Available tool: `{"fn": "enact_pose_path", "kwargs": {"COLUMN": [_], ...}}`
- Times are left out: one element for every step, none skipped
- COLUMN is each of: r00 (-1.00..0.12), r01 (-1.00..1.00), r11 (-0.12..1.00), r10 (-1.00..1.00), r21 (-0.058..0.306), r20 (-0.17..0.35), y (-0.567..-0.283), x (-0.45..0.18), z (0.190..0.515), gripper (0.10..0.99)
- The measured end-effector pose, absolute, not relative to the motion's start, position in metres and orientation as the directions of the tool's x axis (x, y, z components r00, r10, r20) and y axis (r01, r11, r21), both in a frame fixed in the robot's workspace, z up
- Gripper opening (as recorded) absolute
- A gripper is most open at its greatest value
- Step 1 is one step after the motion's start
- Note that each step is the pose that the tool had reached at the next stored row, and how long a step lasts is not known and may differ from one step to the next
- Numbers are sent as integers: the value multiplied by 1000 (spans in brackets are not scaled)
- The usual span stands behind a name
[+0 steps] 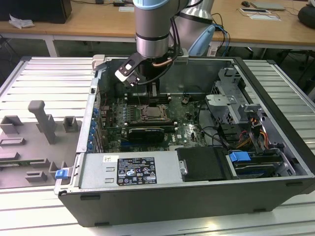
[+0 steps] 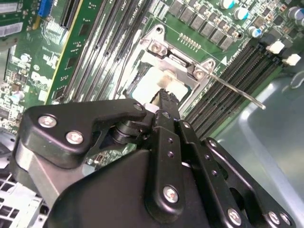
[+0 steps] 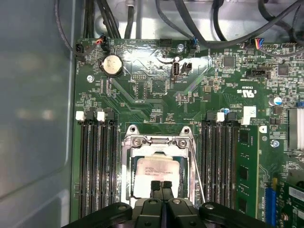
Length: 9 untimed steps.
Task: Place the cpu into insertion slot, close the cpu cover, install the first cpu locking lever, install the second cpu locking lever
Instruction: 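Install the first cpu locking lever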
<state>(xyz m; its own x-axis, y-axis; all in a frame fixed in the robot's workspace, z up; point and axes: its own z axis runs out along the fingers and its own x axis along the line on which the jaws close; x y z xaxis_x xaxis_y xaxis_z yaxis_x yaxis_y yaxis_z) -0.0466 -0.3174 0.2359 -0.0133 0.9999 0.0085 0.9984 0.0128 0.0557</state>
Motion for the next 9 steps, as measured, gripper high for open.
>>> {"fn": "enact_pose_path", "kwargs": {"r00": [-13, -13, -13, -13, -13, -13, -13, -13, -13], "r01": [998, 998, 998, 998, 998, 998, 998, 998, 998], "r11": [13, 13, 13, 13, 13, 13, 13, 13, 13], "r10": [1000, 1000, 1000, 1000, 1000, 1000, 1000, 1000, 1000], "r21": [56, 56, 56, 56, 56, 56, 56, 56, 56], "r20": [8, 8, 8, 8, 8, 8, 8, 7, 7], "y": [-317, -317, -317, -317, -317, -317, -317, -317, -317], "x": [-47, -47, -47, -47, -47, -47, -47, -47, -47], "z": [238, 240, 243, 248, 256, 265, 270, 274, 280], "gripper": [106, 106, 106, 106, 106, 106, 106, 106, 106]}}
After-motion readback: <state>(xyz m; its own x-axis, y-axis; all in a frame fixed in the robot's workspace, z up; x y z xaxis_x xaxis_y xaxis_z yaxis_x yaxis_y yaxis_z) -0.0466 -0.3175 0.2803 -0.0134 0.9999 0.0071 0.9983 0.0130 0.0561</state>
